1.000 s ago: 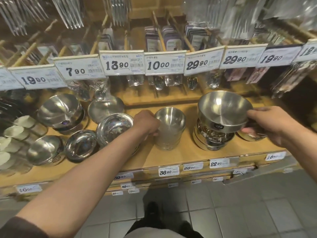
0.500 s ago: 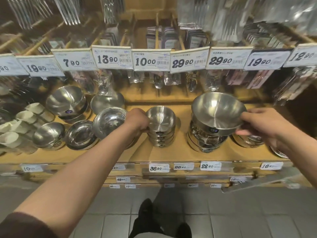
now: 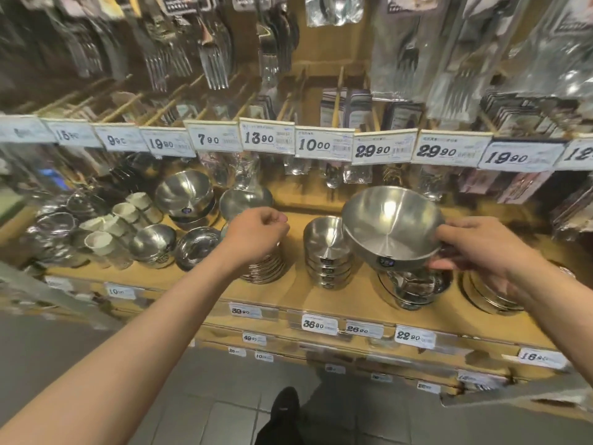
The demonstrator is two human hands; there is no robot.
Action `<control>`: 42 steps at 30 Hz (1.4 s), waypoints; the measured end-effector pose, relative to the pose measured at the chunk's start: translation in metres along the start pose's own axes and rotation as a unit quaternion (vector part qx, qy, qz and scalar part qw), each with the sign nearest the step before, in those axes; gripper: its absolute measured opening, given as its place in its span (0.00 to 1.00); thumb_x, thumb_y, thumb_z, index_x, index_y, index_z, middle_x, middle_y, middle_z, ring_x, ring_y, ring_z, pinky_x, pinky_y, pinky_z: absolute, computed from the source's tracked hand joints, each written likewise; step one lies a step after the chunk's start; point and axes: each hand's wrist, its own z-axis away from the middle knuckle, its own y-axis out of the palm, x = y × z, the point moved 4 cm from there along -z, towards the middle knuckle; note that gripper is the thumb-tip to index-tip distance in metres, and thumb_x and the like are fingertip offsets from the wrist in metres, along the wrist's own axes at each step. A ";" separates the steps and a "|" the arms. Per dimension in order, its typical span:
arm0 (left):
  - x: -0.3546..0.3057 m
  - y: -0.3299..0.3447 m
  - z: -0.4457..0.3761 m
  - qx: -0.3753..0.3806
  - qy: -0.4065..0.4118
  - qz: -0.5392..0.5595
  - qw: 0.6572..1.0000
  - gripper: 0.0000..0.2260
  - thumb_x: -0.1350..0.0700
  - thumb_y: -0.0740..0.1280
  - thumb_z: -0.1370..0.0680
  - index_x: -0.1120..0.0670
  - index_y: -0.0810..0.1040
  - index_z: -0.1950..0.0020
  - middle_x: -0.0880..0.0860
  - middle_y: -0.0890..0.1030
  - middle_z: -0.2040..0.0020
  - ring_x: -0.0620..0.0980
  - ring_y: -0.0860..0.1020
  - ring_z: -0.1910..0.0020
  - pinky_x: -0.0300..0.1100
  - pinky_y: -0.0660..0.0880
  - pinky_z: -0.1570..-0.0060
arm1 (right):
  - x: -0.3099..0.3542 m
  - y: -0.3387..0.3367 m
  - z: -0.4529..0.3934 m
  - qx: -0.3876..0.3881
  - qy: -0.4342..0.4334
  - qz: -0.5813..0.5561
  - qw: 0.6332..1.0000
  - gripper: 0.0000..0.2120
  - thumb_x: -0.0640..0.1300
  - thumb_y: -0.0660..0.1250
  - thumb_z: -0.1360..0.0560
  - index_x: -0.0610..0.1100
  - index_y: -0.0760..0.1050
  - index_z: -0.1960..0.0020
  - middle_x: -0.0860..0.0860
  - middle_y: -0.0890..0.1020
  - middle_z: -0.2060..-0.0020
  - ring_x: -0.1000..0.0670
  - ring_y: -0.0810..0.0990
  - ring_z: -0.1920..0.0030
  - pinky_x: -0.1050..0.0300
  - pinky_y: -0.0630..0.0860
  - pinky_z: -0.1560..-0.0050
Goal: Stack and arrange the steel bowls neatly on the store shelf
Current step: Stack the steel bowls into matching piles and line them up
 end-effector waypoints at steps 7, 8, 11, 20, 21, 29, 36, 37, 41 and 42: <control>0.075 -0.075 0.040 -0.050 -0.063 0.079 0.994 0.06 0.58 0.67 0.20 0.56 0.82 0.55 0.51 0.81 0.61 0.48 0.78 0.61 0.40 0.80 0.60 | 0.015 0.092 0.001 0.095 -0.030 0.028 0.995 0.06 0.33 0.67 0.23 0.39 0.83 0.52 0.43 0.85 0.71 0.48 0.85 0.71 0.63 0.80 0.73; 0.090 -0.084 0.043 -0.060 -0.077 0.082 0.992 0.06 0.58 0.67 0.19 0.57 0.81 0.54 0.51 0.79 0.60 0.47 0.77 0.60 0.39 0.80 0.62 | 0.014 0.107 0.003 0.106 -0.026 0.027 0.994 0.06 0.33 0.67 0.23 0.38 0.83 0.52 0.42 0.86 0.69 0.47 0.86 0.69 0.62 0.80 0.72; 0.134 -0.112 0.044 -0.074 -0.118 0.103 0.985 0.05 0.58 0.66 0.19 0.56 0.79 0.54 0.53 0.77 0.58 0.48 0.76 0.59 0.40 0.79 0.60 | 0.008 0.148 0.006 0.117 -0.030 0.023 0.992 0.06 0.32 0.67 0.23 0.38 0.83 0.52 0.41 0.86 0.65 0.47 0.86 0.69 0.61 0.81 0.72; 0.248 -0.185 -0.016 -0.085 -0.187 0.107 0.973 0.10 0.64 0.66 0.23 0.55 0.77 0.63 0.51 0.78 0.72 0.52 0.78 0.69 0.48 0.78 0.61 | 0.008 0.271 0.000 0.083 0.005 0.020 0.996 0.07 0.34 0.67 0.22 0.39 0.82 0.46 0.33 0.85 0.54 0.40 0.85 0.62 0.60 0.81 0.72; 0.254 -0.184 -0.027 -0.070 -0.186 0.100 0.975 0.09 0.64 0.66 0.24 0.56 0.77 0.63 0.51 0.78 0.73 0.53 0.78 0.69 0.49 0.78 0.61 | 0.009 0.282 0.000 0.070 0.006 0.012 0.997 0.07 0.34 0.67 0.21 0.40 0.82 0.45 0.34 0.85 0.54 0.41 0.86 0.62 0.59 0.82 0.73; 0.257 -0.143 -0.086 0.053 -0.139 0.016 0.989 0.13 0.55 0.69 0.24 0.52 0.72 0.67 0.44 0.75 0.72 0.44 0.73 0.70 0.29 0.70 0.78 | -0.009 0.309 0.021 -0.056 0.035 -0.044 0.997 0.08 0.30 0.66 0.22 0.39 0.81 0.53 0.35 0.85 0.49 0.36 0.85 0.51 0.56 0.84 0.61; 0.280 -0.116 -0.109 0.080 -0.254 0.130 0.955 0.07 0.63 0.63 0.21 0.63 0.80 0.50 0.57 0.83 0.60 0.51 0.77 0.66 0.43 0.72 0.65 | -0.032 0.292 0.046 -0.092 0.035 -0.061 0.993 0.12 0.30 0.66 0.23 0.41 0.82 0.44 0.42 0.88 0.56 0.46 0.88 0.60 0.60 0.83 0.66; 0.283 -0.113 -0.111 0.080 -0.265 0.145 0.950 0.06 0.64 0.63 0.21 0.62 0.79 0.50 0.58 0.83 0.60 0.50 0.78 0.68 0.42 0.73 0.66 | -0.036 0.291 0.048 -0.093 0.038 -0.066 0.993 0.13 0.30 0.66 0.23 0.42 0.83 0.44 0.44 0.88 0.56 0.47 0.88 0.60 0.61 0.82 0.67; 0.287 -0.105 -0.118 0.070 -0.285 0.196 0.936 0.06 0.65 0.65 0.19 0.63 0.78 0.43 0.62 0.85 0.49 0.55 0.84 0.58 0.48 0.80 0.46 | -0.048 0.289 0.053 -0.107 0.050 -0.070 0.990 0.13 0.32 0.67 0.22 0.46 0.83 0.44 0.47 0.88 0.57 0.49 0.88 0.60 0.62 0.82 0.67; 0.287 -0.104 -0.120 0.068 -0.284 0.203 0.935 0.07 0.66 0.66 0.20 0.63 0.77 0.42 0.62 0.85 0.48 0.55 0.85 0.58 0.48 0.81 0.44 | -0.050 0.289 0.053 -0.111 0.053 -0.070 0.990 0.13 0.32 0.67 0.22 0.45 0.83 0.44 0.46 0.88 0.57 0.48 0.88 0.59 0.62 0.82 0.66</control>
